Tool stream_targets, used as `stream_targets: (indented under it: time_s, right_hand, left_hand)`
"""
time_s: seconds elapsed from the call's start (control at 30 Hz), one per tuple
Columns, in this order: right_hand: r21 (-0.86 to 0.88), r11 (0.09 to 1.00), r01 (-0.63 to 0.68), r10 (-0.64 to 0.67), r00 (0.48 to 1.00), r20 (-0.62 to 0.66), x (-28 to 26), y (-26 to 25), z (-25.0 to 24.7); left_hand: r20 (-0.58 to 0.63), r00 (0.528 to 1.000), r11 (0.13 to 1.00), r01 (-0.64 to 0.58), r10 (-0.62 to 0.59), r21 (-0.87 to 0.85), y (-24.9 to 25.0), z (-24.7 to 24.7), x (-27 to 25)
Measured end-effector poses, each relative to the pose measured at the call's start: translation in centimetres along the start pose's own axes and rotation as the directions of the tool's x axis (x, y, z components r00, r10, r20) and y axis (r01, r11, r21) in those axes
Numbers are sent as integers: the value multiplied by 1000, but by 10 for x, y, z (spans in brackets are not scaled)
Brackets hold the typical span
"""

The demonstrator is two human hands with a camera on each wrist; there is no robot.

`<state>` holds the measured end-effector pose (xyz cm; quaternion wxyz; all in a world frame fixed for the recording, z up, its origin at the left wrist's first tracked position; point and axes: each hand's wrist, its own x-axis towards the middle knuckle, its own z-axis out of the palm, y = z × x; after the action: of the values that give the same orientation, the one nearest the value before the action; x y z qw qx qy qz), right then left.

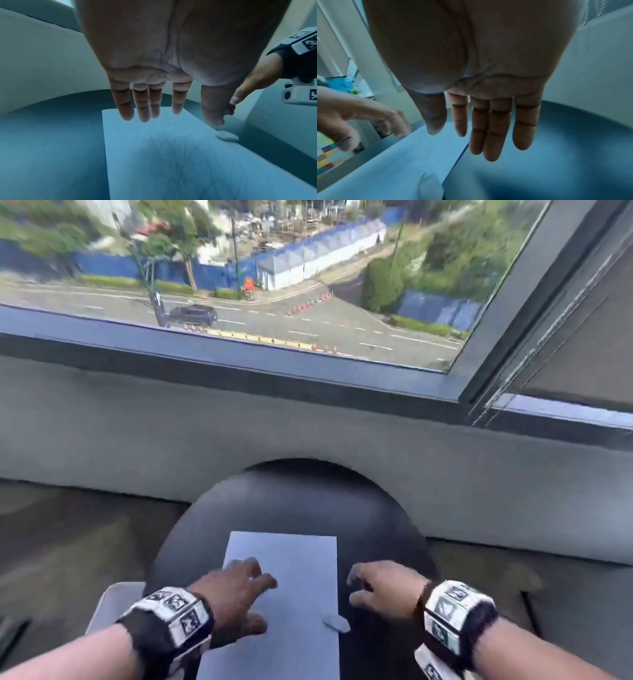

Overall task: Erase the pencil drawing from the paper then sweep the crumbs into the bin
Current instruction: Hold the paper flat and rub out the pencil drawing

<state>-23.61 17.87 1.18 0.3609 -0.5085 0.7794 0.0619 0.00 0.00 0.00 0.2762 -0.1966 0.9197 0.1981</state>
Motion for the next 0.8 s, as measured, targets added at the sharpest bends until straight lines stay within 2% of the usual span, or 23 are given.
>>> stream_targets:
  time_s: [0.1, 0.2, 0.37, 0.47, 0.57, 0.67, 0.8]
  right_hand:
    - [2, 1000, -4, 4, 999, -40, 7, -7, 42]
    - [-6, 1000, 23, -24, 982, -185, 6, -15, 76]
    - [-117, 993, 6, -43, 946, -323, -11, -17, 97]
    - [31, 999, 10, 3, 925, -380, -31, -15, 103]
    - [117, 993, 34, 16, 916, -400, -47, -16, 117]
    - [119, 992, 32, 18, 917, -399, -56, -17, 129]
    - [81, 995, 53, -18, 922, -386, -59, -20, 143]
  left_hand:
    - [-30, 999, 995, -22, 25, 102, -5, 20, 12]
    - [-99, 994, 983, -15, 34, 185, -5, 43, 10]
    - [-153, 988, 963, 18, 25, 270, 10, 70, -6]
    - [-142, 990, 961, 19, 21, 275, 22, 84, -17]
    - [-158, 987, 964, 12, 32, 266, 37, 94, -29]
    - [-196, 977, 963, -32, 87, 268, 55, 105, -39]
    - [-153, 980, 959, -81, 126, 273, 69, 127, -43]
